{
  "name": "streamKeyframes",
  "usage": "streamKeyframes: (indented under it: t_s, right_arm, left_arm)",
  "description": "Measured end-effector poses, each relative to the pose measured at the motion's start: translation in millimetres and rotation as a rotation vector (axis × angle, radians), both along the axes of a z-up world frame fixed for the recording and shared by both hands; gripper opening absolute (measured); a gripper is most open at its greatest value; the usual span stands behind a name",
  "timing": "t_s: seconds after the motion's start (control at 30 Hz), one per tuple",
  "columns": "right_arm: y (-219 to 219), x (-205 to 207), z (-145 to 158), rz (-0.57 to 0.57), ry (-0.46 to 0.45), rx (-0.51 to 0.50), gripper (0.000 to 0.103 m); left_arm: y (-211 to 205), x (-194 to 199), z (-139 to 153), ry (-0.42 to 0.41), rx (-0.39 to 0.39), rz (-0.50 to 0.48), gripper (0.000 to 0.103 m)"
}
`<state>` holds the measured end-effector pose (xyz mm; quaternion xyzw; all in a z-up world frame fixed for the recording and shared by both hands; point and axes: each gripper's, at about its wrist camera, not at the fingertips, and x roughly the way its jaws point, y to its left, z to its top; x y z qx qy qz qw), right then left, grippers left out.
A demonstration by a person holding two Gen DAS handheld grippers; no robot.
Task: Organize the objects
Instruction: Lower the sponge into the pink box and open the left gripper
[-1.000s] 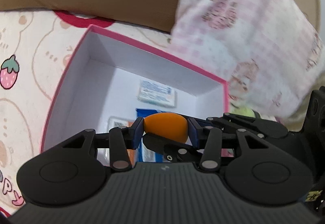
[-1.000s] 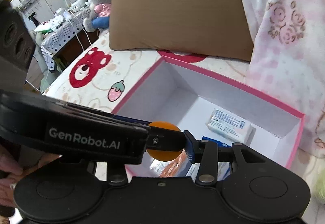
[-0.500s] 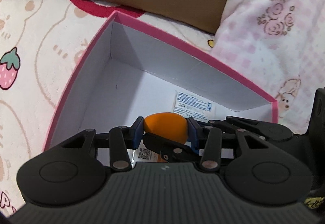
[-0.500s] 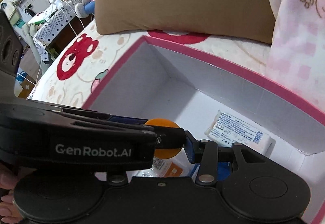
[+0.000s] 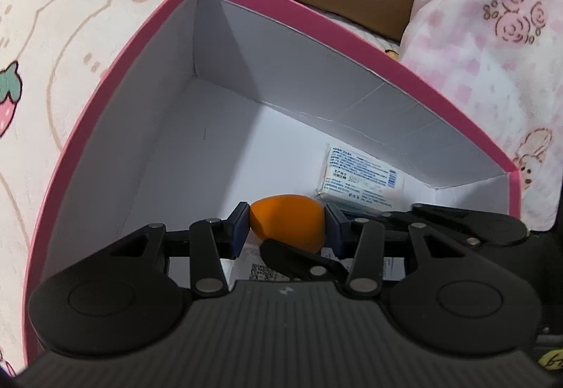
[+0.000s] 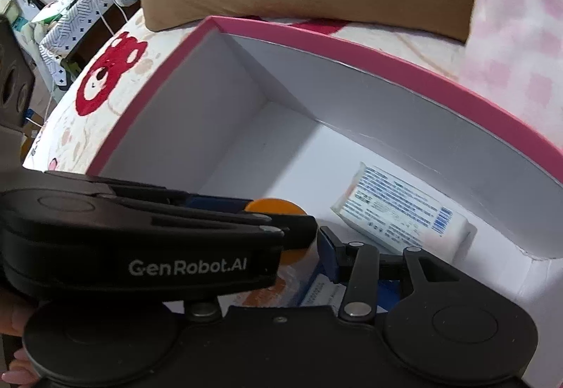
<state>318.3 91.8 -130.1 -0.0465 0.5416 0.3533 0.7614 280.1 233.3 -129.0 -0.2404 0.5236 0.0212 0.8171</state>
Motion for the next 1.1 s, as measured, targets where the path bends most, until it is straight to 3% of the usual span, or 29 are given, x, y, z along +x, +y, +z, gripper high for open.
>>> streamKeyframes:
  t_s: [0.07,0.17,0.3,0.5,0.6,0.73,0.8,0.93,1.1]
  right_arm:
    - [-6,-1,3,-0.021,0.013,-0.006,0.053]
    - [-12,-16,18,0.016,-0.042,0.002,0.056]
    - [-18,-26,25,0.007,-0.084,-0.073,0.058]
    - [-36,-33,26,-0.028,-0.072,-0.054,0.058]
    - [-41,-45,31,-0.05,-0.127,-0.043,0.058]
    - [-48,-57,36,-0.075,-0.137,-0.006,0.059]
    - [-49,-59,37,-0.079,-0.138,-0.002,0.059]
    - [-44,-64,38,-0.077,-0.15,-0.008,0.059]
    - [-38,-67,35,-0.062,-0.168,-0.024,0.059]
  left_arm:
    - [-3,3,-3,0.009,-0.007,0.001,0.044]
    - [-3,3,-8,0.024,-0.021,0.022,0.044]
    - [-1,0,-4,0.019,-0.019,0.035,0.046]
    - [-7,-2,14,0.024,0.044,-0.002,0.047]
    - [6,-3,24,0.013,-0.027,0.025,0.048]
    - [0,-9,45,-0.017,0.065,-0.027,0.05]
    - [-1,-9,48,-0.017,0.053,-0.04,0.05]
    - [-2,-4,38,-0.028,0.039,-0.033,0.05]
    - [0,3,11,0.035,0.004,-0.02,0.051]
